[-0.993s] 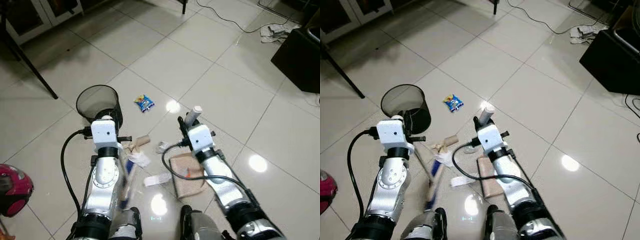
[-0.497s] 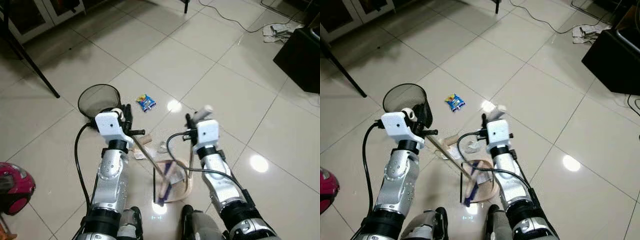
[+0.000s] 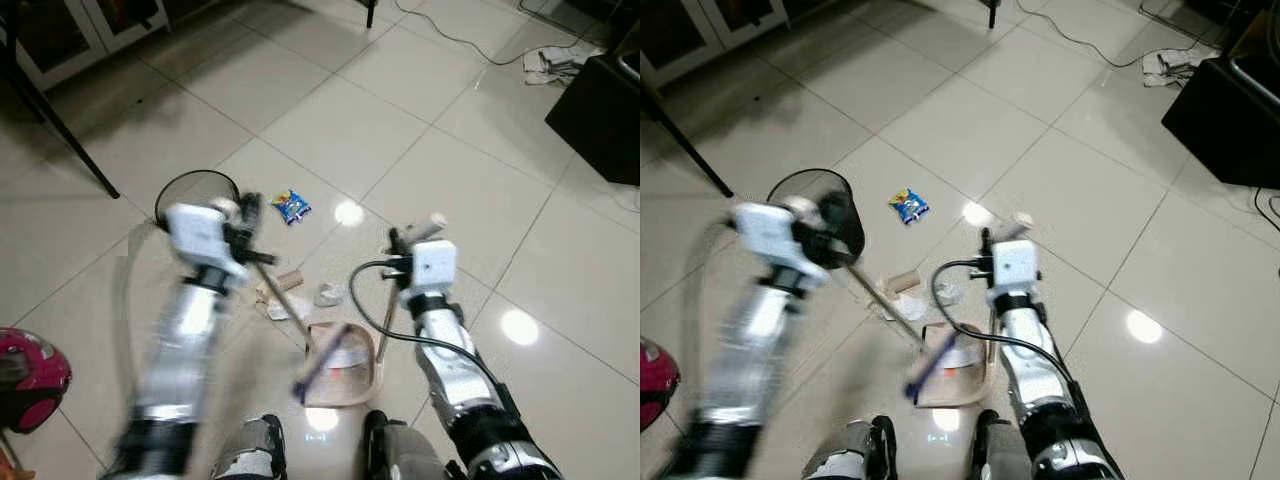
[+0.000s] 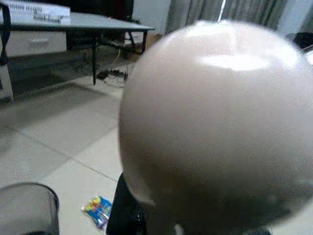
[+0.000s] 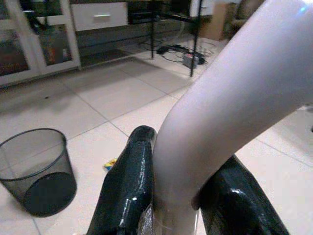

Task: Sweep floor

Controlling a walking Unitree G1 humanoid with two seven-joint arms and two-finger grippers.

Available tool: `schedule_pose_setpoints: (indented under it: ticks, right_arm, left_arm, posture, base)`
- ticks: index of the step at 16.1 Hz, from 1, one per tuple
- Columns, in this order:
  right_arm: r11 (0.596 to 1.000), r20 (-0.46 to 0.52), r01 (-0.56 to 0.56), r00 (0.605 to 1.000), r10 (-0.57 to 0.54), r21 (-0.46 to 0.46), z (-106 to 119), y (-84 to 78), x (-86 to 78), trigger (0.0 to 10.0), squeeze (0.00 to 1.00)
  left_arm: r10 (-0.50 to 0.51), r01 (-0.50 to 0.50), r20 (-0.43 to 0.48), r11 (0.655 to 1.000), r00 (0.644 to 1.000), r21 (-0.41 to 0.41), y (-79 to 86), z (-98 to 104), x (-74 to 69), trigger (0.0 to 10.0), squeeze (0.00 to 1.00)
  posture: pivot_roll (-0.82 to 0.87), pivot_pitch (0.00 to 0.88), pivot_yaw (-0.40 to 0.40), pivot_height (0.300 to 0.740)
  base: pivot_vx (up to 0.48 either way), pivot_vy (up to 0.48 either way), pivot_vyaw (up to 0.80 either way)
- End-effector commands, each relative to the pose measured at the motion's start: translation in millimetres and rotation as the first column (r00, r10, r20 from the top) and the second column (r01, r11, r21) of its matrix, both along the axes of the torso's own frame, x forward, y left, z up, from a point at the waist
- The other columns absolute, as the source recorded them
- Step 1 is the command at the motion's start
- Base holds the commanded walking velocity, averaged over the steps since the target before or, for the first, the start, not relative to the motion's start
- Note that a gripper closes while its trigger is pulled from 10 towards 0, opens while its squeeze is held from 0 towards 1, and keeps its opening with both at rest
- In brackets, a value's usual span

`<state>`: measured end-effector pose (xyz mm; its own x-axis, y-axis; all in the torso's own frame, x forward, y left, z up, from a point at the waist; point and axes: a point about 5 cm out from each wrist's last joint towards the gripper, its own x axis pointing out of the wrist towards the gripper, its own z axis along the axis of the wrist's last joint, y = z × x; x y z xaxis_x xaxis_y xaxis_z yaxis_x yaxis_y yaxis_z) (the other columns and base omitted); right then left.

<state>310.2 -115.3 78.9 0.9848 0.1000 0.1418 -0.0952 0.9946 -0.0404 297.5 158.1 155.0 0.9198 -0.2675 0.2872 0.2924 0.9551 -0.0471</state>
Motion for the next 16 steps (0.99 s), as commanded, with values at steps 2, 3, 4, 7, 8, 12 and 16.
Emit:
schedule_pose_setpoints:
  ticks: [2, 3, 4, 7, 8, 12, 16]
  right_arm:
    - [0.999, -0.005, 0.024, 1.000, -0.024, 0.032, 1, -11.2, -3.8, 10.0, 0.00]
    - [0.996, 0.005, 0.011, 1.000, -0.012, 0.085, 11, -20.1, -7.7, 10.0, 0.00]
    - [0.994, 0.018, -0.004, 1.000, 0.002, 0.108, 19, -24.9, -11.4, 10.0, 0.00]
    - [0.989, 0.055, -0.017, 0.998, 0.009, 0.148, 42, -35.0, -18.9, 10.0, 0.00]
    - [0.986, 0.073, -0.020, 0.997, 0.008, 0.164, 54, -38.8, -22.0, 10.0, 0.00]
    - [0.982, 0.090, -0.043, 0.996, 0.026, 0.183, 94, -47.3, -27.1, 10.0, 0.00]
    - [0.984, 0.049, -0.040, 0.998, 0.032, 0.173, 104, -48.0, -21.1, 10.0, 0.00]
  left_arm:
    - [-0.052, 0.052, 0.038, 0.999, 0.998, -0.013, 12.0, 18, -8.2, 10.0, 0.00]
    - [-0.059, 0.060, 0.060, 0.998, 0.996, -0.018, 22.8, 32, -11.8, 10.0, 0.00]
    - [-0.059, 0.062, 0.072, 0.998, 0.996, -0.027, 27.0, 40, -14.2, 10.0, 0.00]
    - [0.003, 0.000, 0.086, 0.999, 0.996, -0.037, 39.9, 48, -18.0, 10.0, 0.00]
    - [0.064, -0.062, 0.084, 0.998, 0.994, -0.027, 51.3, 51, -18.3, 10.0, 0.00]
    - [0.231, -0.245, 0.102, 0.958, 0.968, 0.152, 91.2, 74, -19.0, 10.0, 0.00]
    - [0.266, -0.282, 0.152, 0.955, 0.952, 0.092, 96.1, 94, -16.9, 10.0, 0.00]
  posture:
    - [0.05, 0.139, 0.021, 0.740]
    - [0.06, 0.119, 0.019, 0.740]
    - [0.06, 0.115, 0.019, 0.740]
    - [0.04, 0.083, 0.026, 0.740]
    - [0.03, 0.072, 0.026, 0.740]
    - [0.03, 0.048, 0.022, 0.740]
    - [0.04, 0.042, 0.013, 0.740]
  base:
    - [0.000, 0.000, 0.00]
    - [0.000, 0.000, 0.00]
    - [0.000, 0.000, 0.00]
    - [0.000, 0.000, 0.00]
    - [0.000, 0.000, 0.00]
    - [0.000, 0.000, 0.00]
    - [0.000, 0.000, 0.00]
